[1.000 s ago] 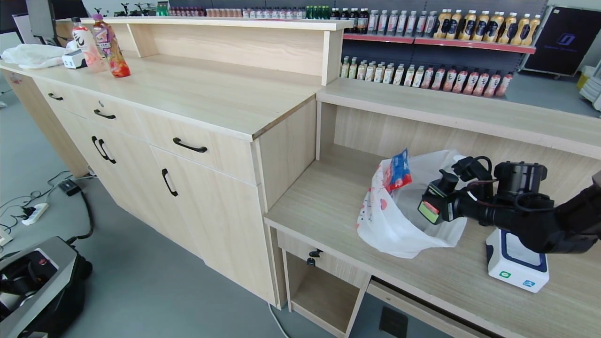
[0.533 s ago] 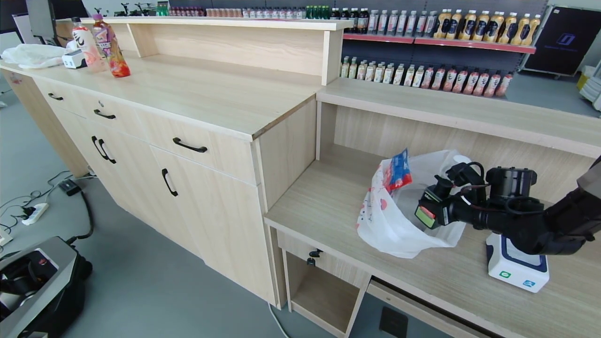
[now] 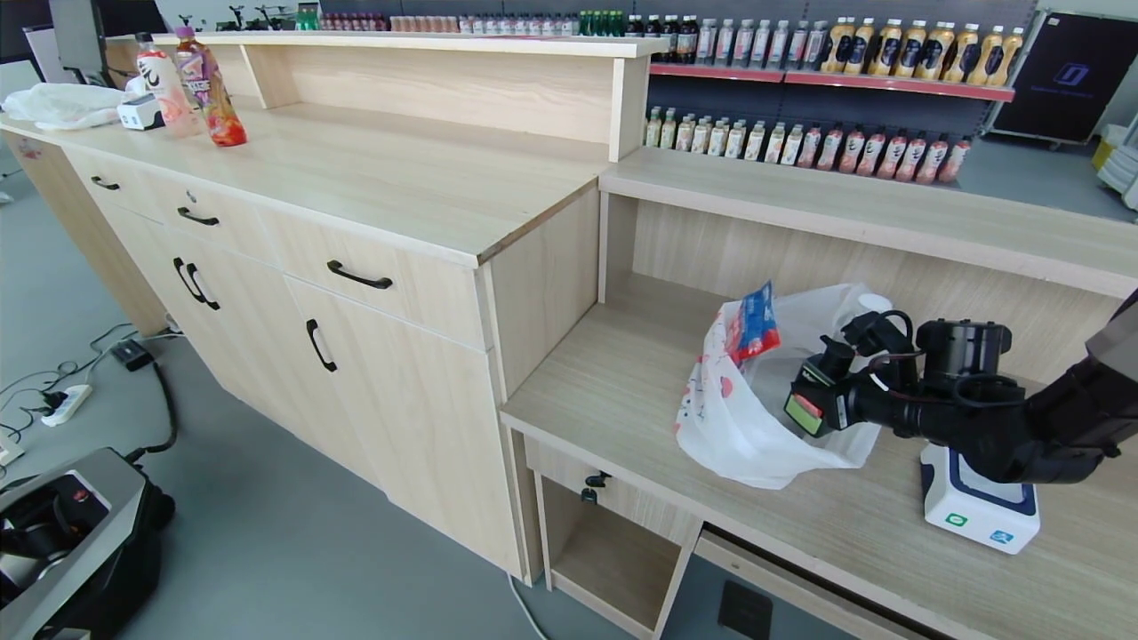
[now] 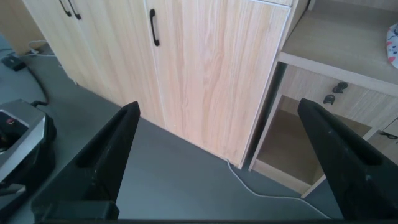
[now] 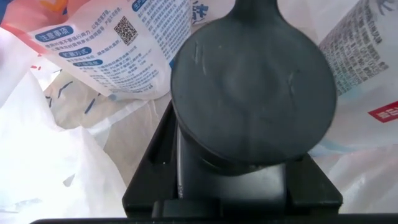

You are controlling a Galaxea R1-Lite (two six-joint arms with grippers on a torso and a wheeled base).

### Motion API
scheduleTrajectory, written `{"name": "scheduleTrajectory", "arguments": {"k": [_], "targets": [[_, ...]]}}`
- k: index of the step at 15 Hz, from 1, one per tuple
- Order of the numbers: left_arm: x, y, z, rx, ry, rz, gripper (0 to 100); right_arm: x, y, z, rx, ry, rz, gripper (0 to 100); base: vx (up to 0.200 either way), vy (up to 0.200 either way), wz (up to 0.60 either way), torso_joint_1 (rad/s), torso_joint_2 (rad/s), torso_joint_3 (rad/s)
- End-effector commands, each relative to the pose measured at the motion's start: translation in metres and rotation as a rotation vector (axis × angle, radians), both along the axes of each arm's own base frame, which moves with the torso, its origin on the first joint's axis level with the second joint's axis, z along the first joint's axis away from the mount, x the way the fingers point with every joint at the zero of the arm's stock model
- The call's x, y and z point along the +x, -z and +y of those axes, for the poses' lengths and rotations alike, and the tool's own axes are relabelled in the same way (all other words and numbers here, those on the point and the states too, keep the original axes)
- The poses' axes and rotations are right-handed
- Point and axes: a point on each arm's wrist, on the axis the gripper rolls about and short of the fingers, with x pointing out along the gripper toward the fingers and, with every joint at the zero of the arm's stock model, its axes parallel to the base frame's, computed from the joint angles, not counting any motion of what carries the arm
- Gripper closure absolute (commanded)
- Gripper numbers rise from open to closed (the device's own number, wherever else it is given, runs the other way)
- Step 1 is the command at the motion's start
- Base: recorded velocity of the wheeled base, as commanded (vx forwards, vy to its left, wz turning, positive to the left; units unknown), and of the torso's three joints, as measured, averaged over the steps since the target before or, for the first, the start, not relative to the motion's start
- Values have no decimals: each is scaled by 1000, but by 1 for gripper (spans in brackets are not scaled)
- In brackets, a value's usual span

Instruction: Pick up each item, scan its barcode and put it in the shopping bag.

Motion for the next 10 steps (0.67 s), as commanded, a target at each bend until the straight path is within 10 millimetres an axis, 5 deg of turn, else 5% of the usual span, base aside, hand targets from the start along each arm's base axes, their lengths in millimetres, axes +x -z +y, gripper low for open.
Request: {"name": "scheduleTrajectory", "arguments": {"k": [1,2,3,7,10], "targets": [[0,0,0,0,0,-1,0,0,1,0,0,-1,5,100,0,0,0,0,0,0],[0,0,0,0,0,-1,0,-1,2,0,0,-1,9,100,0,0,0,0,0,0],[0,0,0,0,0,-1,0,-1,2,1,-2,-4,8,0,0,0,0,0,0,0],[0,0,0,0,0,-1,0,-5,-4,2,-6,-8,5,0,0,0,0,0,0,0],[0,0,0,0,0,-1,0,-23,-38,3,-5,-13,13,0,0,0,0,0,0,0]]}}
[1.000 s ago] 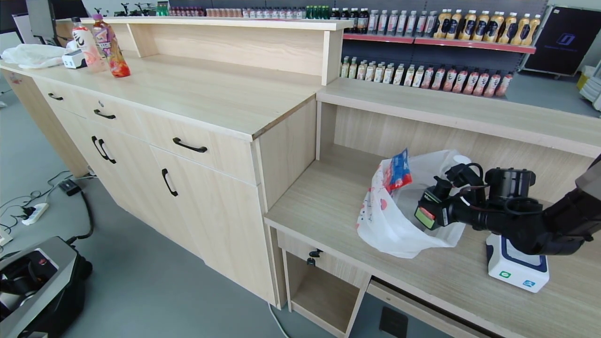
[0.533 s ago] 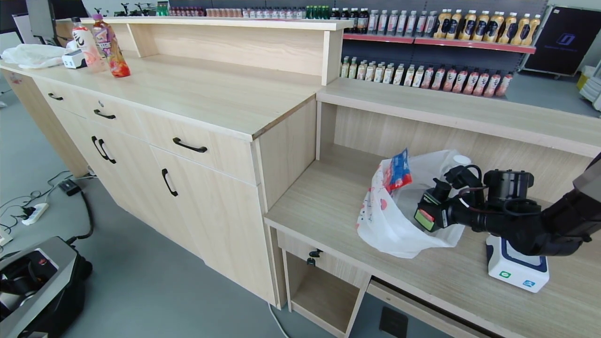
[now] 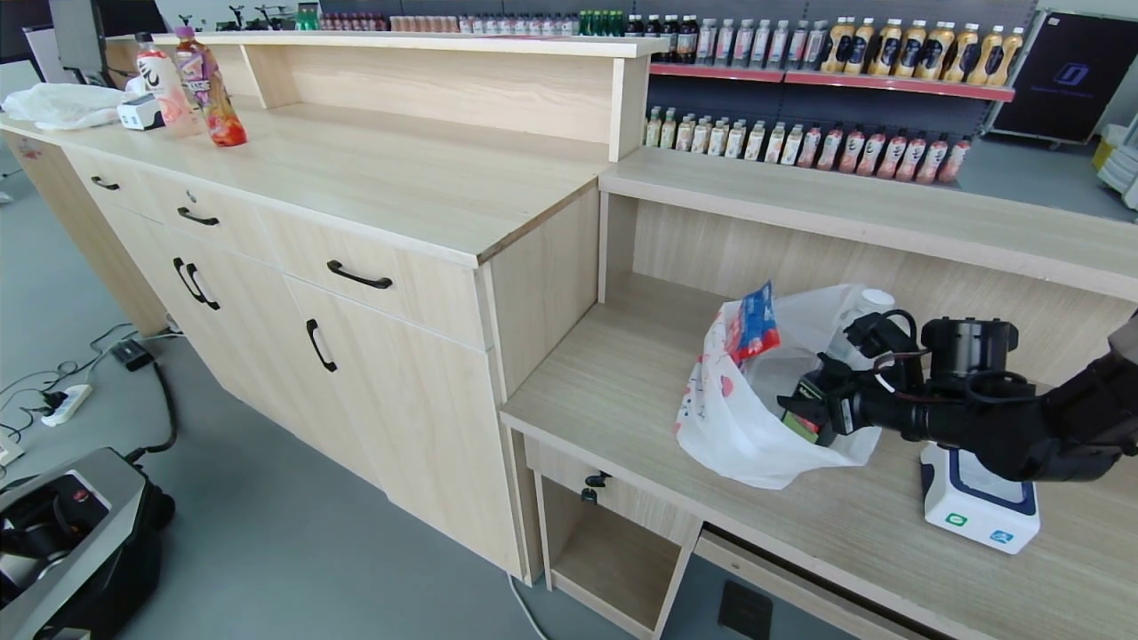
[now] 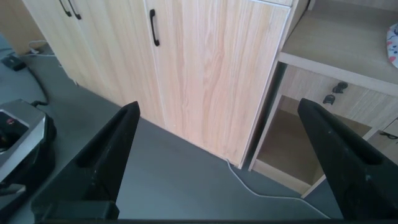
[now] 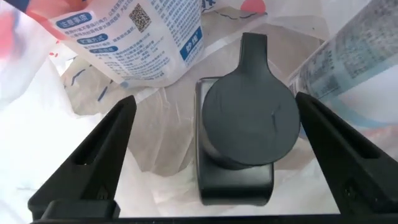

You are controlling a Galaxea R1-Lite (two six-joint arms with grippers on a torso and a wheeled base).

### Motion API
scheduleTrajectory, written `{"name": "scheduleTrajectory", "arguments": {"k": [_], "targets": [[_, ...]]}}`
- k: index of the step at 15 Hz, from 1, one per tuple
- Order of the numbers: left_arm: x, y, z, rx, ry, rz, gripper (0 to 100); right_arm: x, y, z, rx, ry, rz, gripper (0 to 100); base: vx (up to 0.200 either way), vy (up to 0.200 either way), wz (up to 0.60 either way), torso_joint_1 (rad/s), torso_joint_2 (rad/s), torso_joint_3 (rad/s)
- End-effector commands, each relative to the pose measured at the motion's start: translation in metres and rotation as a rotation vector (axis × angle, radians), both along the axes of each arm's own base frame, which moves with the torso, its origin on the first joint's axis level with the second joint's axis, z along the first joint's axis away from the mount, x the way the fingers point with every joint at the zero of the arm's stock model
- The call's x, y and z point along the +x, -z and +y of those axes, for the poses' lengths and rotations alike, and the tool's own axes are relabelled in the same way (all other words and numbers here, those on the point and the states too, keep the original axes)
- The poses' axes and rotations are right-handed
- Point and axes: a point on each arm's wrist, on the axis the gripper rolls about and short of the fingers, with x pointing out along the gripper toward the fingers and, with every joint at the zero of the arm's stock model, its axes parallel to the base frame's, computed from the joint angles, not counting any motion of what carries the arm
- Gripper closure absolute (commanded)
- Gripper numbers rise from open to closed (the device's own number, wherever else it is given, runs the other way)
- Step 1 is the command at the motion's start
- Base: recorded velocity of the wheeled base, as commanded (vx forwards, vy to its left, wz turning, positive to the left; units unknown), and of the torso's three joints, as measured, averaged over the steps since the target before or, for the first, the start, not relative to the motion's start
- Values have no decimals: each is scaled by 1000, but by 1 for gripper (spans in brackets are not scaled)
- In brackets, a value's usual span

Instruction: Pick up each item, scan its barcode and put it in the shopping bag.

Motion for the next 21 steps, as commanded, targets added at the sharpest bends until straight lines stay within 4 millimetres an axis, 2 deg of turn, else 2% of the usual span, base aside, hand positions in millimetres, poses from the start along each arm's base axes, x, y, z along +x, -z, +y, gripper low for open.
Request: {"name": "scheduleTrajectory", "arguments": {"k": [1,4,6,8,9,10,11,12,13,15,18,21], "targets": [[0,0,0,0,0,-1,0,-27,-51,1,0,-5,-32,0,0,0,0,0,0,0],[0,0,0,0,0,-1,0,-91,-99,3,-34,-16,-35,0,0,0,0,0,0,0],[0,0,0,0,0,-1,0,-127,-122,0,-85,-5,-103,0,0,0,0,0,0,0],[0,0,0,0,0,-1,0,-163,-141,-14,-122,60,-166,0,0,0,0,0,0,0],[0,0,0,0,0,-1,0,-168,-144,-16,-136,76,-179,0,0,0,0,0,0,0],[0,0,0,0,0,-1,0,-184,-157,-29,-249,212,-244,0,0,0,0,0,0,0],[0,0,0,0,0,-1,0,-189,-167,-32,-265,257,-276,0,0,0,-600,2,7,7],[0,0,0,0,0,-1,0,-197,-192,-32,-221,304,-358,0,0,0,-600,2,2,7],[0,0,0,0,0,-1,0,-201,-206,-31,-187,354,-391,0,0,0,-600,-2,-2,7],[0,0,0,0,0,-1,0,-211,-221,-33,-171,454,-389,0,0,0,-600,7,5,5],[0,0,0,0,0,-1,0,-221,-221,-43,-145,575,-321,0,0,0,-600,1,-1,4],[0,0,0,0,0,-1,0,-235,-209,-41,-115,636,-261,0,0,0,-600,1,1,2]]}}
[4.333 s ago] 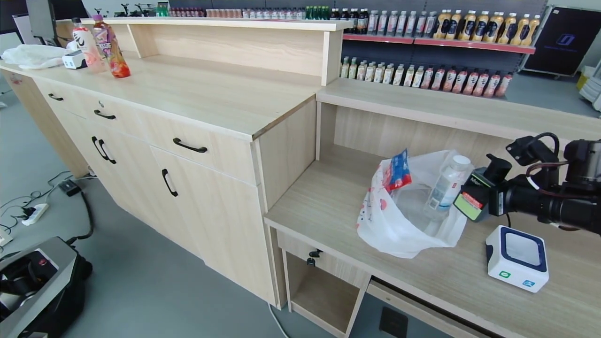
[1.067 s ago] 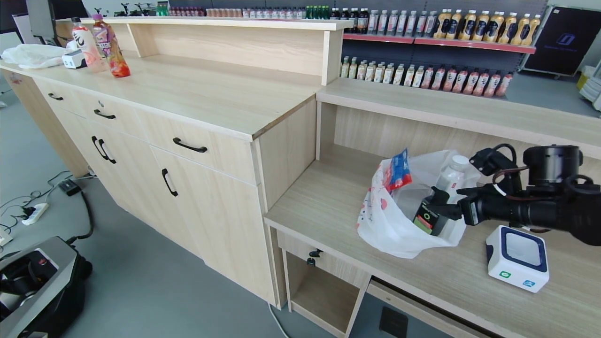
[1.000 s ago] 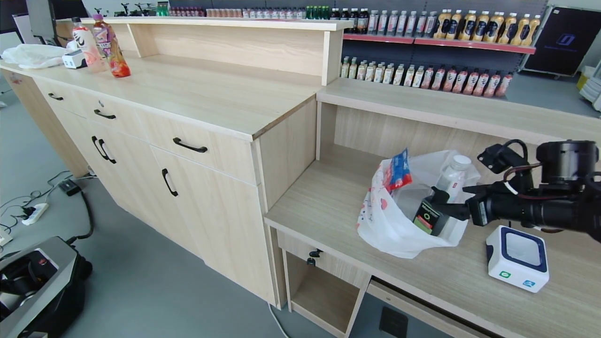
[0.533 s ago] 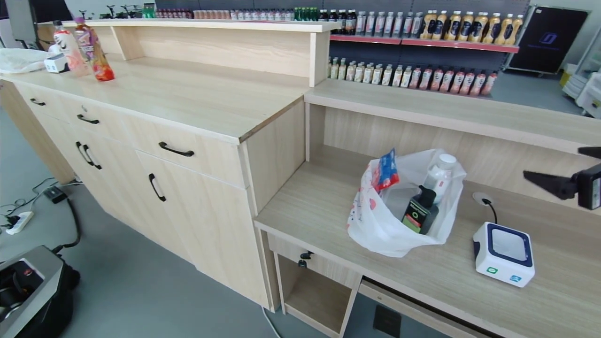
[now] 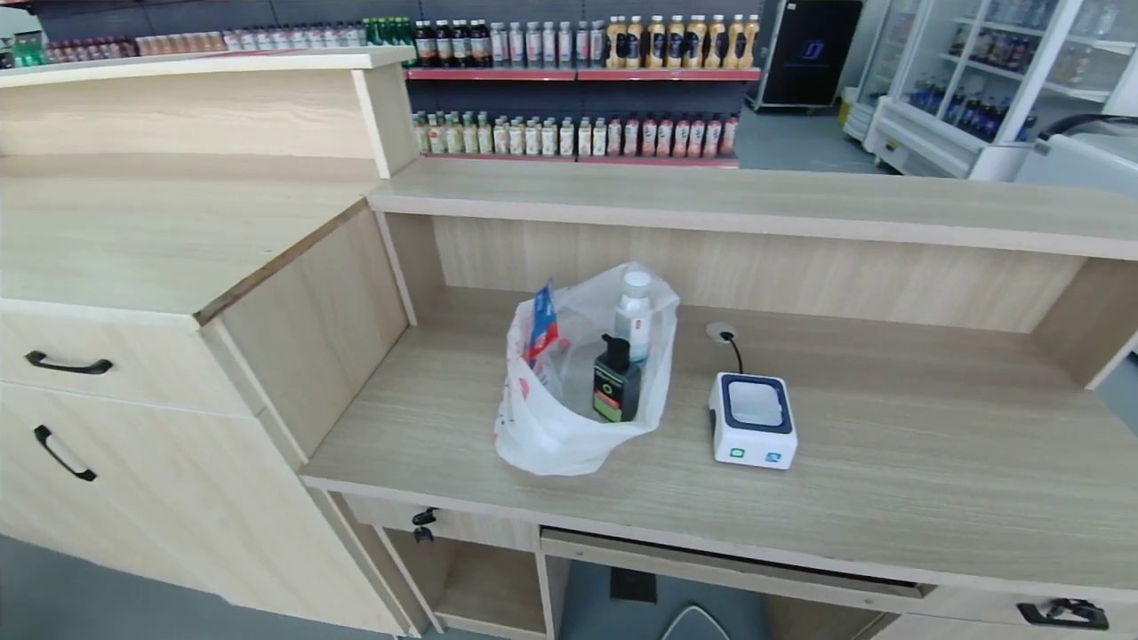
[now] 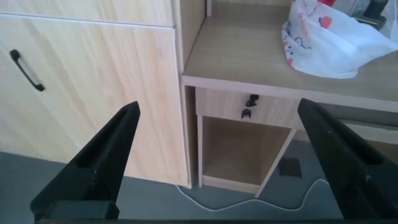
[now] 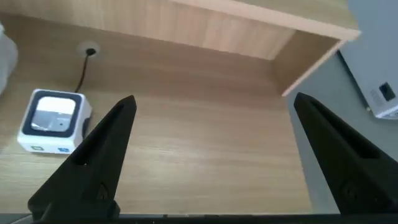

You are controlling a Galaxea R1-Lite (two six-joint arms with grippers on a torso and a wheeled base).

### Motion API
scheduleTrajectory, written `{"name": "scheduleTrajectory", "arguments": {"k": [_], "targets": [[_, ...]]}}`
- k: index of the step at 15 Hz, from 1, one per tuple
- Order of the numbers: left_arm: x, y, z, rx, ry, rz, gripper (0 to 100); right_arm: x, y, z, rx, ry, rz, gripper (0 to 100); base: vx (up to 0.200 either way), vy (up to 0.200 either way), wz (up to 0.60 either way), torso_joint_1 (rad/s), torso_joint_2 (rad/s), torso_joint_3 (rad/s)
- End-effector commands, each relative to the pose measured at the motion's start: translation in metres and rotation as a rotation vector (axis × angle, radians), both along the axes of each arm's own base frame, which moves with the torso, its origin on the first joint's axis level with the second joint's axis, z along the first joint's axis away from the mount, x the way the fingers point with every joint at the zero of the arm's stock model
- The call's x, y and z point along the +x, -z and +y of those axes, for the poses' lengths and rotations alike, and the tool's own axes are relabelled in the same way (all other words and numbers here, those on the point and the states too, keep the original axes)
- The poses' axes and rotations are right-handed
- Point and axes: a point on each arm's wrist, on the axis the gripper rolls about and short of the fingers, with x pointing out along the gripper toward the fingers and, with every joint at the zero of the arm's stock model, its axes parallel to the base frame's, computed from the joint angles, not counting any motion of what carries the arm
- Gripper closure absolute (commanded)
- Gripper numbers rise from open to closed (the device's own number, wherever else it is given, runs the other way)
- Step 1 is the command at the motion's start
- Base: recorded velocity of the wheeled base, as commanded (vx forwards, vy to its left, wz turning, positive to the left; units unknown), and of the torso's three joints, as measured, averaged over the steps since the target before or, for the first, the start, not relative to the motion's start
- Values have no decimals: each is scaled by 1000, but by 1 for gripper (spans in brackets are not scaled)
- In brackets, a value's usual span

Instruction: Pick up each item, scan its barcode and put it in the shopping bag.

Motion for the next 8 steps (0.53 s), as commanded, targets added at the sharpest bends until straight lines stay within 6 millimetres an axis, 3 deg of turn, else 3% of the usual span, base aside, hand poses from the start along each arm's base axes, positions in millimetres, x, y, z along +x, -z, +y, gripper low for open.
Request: {"name": "scheduleTrajectory", "arguments": {"k": [1,2,5,6,7,8], "targets": [[0,0,0,0,0,-1,0,-13,7,3,24,25,-5,0,0,0,-600,2,-2,2],[0,0,0,0,0,-1,0,-25,17,6,43,57,0,0,0,0,-600,7,2,7],[0,0,0,0,0,-1,0,-65,59,22,158,29,-30,0,0,0,0,0,0,0],[0,0,0,0,0,-1,0,-65,59,22,158,29,-30,0,0,0,0,0,0,0],[0,0,0,0,0,-1,0,-102,115,35,190,25,-71,0,0,0,0,0,0,0],[0,0,0,0,0,-1,0,-112,134,38,186,13,-79,0,0,0,0,0,0,0]]}}
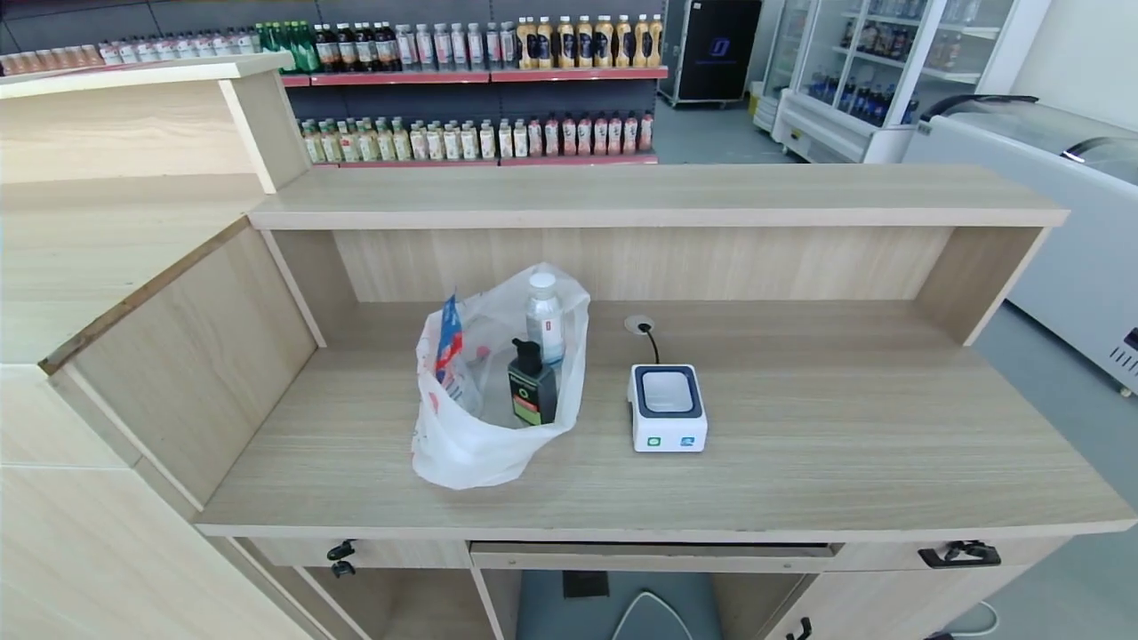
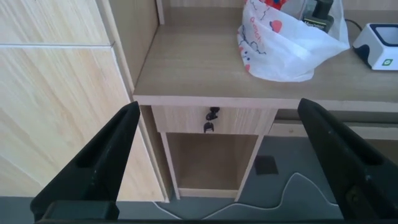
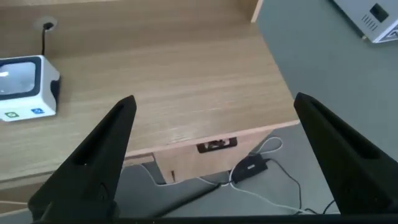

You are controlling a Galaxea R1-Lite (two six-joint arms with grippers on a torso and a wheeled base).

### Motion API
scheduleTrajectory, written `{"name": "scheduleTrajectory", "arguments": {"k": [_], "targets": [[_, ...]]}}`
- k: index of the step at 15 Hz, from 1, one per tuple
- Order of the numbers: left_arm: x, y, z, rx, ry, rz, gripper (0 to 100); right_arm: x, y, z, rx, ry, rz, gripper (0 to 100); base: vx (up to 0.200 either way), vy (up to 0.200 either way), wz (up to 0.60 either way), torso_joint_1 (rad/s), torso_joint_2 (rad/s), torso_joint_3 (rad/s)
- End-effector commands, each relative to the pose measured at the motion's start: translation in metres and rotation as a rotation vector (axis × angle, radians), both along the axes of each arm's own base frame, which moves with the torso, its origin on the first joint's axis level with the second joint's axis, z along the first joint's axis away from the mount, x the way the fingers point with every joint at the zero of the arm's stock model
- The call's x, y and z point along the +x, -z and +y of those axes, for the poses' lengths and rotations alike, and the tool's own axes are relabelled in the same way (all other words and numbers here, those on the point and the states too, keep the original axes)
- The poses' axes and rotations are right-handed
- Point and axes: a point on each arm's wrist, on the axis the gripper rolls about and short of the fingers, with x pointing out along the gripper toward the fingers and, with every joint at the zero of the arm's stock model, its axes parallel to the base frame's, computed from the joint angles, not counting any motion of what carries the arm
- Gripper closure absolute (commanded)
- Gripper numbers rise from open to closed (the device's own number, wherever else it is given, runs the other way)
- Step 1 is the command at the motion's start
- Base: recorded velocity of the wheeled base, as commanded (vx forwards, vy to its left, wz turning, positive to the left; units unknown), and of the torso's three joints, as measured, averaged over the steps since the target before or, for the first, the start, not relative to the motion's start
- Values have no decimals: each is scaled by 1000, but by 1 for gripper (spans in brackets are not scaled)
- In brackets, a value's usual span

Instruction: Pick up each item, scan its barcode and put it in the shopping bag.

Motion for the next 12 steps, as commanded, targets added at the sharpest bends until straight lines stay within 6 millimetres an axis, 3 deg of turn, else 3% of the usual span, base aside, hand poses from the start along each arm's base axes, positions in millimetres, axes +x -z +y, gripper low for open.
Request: {"name": "scheduleTrajectory", "arguments": {"k": [1,2,3,4,12], "targets": [[0,0,0,0,-1,-1,0,-62,97,22,5,-50,-114,0,0,0,0,0,0,0],[0,0,0,0,-1,-1,0,-71,107,25,-9,-80,-147,0,0,0,0,0,0,0],[0,0,0,0,-1,-1,0,-87,129,29,37,-146,-78,0,0,0,0,0,0,0],[0,0,0,0,-1,-1,0,-95,135,29,74,-187,-122,0,0,0,0,0,0,0],[0,0,0,0,-1,-1,0,-105,135,28,116,-297,-262,0,0,0,0,0,0,0]]}}
